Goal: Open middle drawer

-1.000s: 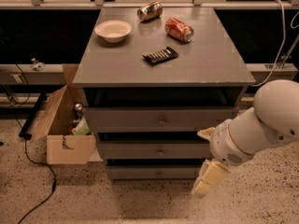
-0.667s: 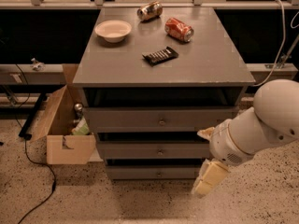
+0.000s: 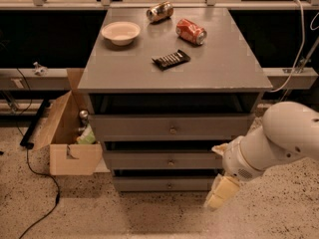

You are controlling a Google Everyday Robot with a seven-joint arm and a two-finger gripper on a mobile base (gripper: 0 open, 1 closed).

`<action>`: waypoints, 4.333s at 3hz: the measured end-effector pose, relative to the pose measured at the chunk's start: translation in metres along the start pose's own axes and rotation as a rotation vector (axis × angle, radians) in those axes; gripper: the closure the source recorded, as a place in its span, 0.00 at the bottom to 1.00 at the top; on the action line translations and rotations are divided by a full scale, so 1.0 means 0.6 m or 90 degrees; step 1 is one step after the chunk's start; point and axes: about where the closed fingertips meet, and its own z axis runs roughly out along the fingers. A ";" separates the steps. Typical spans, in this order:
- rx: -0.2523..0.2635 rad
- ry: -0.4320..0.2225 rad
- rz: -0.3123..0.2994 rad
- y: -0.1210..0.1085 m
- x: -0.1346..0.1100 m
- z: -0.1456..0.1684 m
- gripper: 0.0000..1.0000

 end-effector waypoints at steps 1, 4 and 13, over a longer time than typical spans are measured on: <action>0.032 -0.009 0.005 -0.058 0.049 0.067 0.00; 0.053 -0.113 -0.013 -0.175 0.112 0.211 0.00; 0.042 -0.061 -0.179 -0.352 0.185 0.379 0.95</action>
Offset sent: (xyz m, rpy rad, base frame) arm 0.0967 -0.0443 -0.1523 0.1104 -0.1485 -0.0227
